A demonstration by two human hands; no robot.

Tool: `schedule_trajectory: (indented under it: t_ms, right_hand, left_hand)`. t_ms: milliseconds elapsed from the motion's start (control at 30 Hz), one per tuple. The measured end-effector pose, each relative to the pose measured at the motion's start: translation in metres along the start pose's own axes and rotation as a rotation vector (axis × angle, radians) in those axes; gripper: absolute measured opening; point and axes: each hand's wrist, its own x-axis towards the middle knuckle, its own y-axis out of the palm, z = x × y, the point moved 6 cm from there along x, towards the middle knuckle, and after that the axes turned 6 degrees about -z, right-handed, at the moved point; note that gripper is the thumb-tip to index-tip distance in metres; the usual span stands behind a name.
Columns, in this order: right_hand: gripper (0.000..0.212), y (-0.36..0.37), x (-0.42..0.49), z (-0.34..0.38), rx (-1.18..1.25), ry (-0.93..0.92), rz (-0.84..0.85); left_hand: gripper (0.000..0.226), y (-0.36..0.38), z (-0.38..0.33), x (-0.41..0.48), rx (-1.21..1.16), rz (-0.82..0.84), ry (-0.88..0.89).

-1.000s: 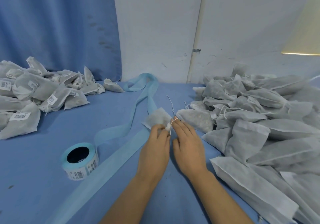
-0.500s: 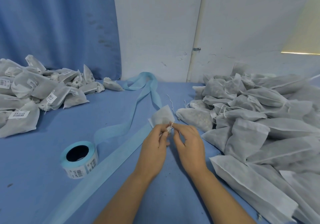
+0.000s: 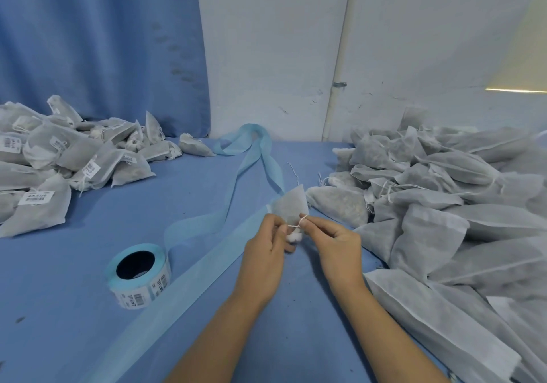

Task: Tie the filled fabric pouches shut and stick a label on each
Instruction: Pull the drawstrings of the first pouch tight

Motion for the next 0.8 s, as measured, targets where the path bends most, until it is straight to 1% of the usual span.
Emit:
schedule_trajectory:
  t_ms: [100,167,233,367,433,533,633,733,800]
  right_hand:
    - [0.013,0.007,-0.004,0.002,-0.014,0.003,0.109]
    - [0.020,0.010,-0.006,0.004,-0.066,-0.025,0.152]
    - [0.025,0.012,-0.008,0.005,-0.171,-0.075,0.172]
    - [0.011,0.014,-0.013,0.007,-0.411,-0.204,0.123]
    - [0.007,0.016,-0.014,0.006,-0.447,-0.214,0.086]
    - [0.008,0.018,-0.016,0.003,-0.388,-0.174,0.058]
    - [0.014,0.017,-0.015,0.001,-0.225,-0.093,0.036]
    - [0.017,0.015,-0.014,0.004,-0.144,-0.076,0.051]
    - [0.017,0.014,-0.011,0.003,-0.085,-0.001,0.071]
  left_hand:
    - [0.016,-0.005,0.000,0.002,-0.057,-0.071,-0.009]
    - [0.016,-0.007,0.002,0.002,-0.059,-0.100,-0.017]
    - [0.017,-0.009,0.002,0.002,-0.014,-0.121,-0.009]
    - [0.018,-0.014,-0.004,0.000,0.084,-0.192,0.088]
    - [0.014,-0.012,-0.003,-0.001,0.004,-0.179,0.050]
    - [0.013,-0.008,0.000,0.002,-0.257,-0.114,-0.087]
    - [0.012,-0.006,0.003,0.005,-0.445,-0.077,-0.174]
    - [0.011,-0.004,0.002,0.005,-0.493,-0.052,-0.161]
    - [0.012,-0.005,0.001,0.005,-0.418,-0.053,-0.116]
